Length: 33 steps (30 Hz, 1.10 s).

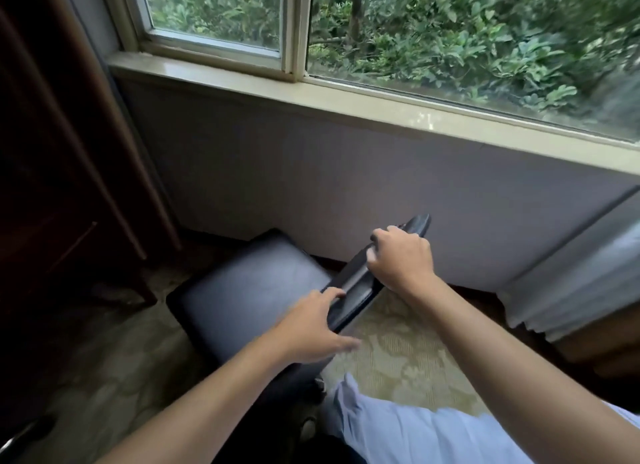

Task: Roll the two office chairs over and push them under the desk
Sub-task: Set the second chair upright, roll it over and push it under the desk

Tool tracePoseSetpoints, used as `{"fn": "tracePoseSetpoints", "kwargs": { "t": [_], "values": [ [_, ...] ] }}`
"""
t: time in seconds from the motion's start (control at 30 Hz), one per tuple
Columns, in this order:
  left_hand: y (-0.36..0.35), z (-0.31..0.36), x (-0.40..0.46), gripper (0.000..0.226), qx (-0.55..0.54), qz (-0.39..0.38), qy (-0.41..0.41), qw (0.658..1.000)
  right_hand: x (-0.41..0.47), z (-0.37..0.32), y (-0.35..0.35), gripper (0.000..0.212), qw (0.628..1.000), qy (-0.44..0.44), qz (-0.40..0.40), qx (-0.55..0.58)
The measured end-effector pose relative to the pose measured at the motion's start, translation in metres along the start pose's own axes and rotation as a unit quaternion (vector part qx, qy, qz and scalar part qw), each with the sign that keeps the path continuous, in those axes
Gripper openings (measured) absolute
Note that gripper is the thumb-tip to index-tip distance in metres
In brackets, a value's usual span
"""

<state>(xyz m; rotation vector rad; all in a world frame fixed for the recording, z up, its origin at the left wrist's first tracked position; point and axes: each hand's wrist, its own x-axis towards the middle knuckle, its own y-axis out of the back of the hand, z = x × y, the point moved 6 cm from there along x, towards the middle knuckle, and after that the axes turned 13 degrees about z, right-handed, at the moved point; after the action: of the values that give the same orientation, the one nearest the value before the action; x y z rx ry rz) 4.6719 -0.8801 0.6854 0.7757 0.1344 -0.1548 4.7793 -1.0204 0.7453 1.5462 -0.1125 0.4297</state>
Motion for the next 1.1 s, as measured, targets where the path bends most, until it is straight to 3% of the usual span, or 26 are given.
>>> {"fn": "tracePoseSetpoints", "kwargs": {
  "t": [0.1, 0.3, 0.53, 0.7, 0.83, 1.1],
  "values": [
    [0.007, -0.012, 0.000, 0.075, 0.011, 0.019, 0.005, 1.000, -0.007, 0.005, -0.012, 0.025, 0.995, 0.027, 0.026, 0.090],
    [0.031, -0.032, -0.003, 0.070, -0.001, 0.010, 0.019, 1.000, 0.004, 0.004, -0.030, 0.025, 0.964, 0.031, 0.006, 0.263],
    [0.016, -0.024, 0.001, 0.075, -0.013, 0.044, 0.032, 0.998, 0.016, 0.013, -0.051, 0.036, 0.973, 0.066, -0.037, 0.219],
    [0.000, -0.007, 0.015, 0.077, 0.001, 0.078, 0.039, 0.996, 0.037, 0.029, -0.055, 0.032, 0.978, 0.046, -0.058, 0.195],
    [-0.011, 0.004, 0.026, 0.075, -0.021, 0.103, 0.048, 0.993, 0.047, 0.041, -0.056, 0.029, 0.980, 0.006, -0.022, 0.199],
    [-0.017, 0.028, 0.061, 0.077, -0.026, 0.127, 0.050, 0.990, 0.091, 0.052, -0.064, 0.024, 0.984, 0.016, -0.062, 0.167]
  ]
}}
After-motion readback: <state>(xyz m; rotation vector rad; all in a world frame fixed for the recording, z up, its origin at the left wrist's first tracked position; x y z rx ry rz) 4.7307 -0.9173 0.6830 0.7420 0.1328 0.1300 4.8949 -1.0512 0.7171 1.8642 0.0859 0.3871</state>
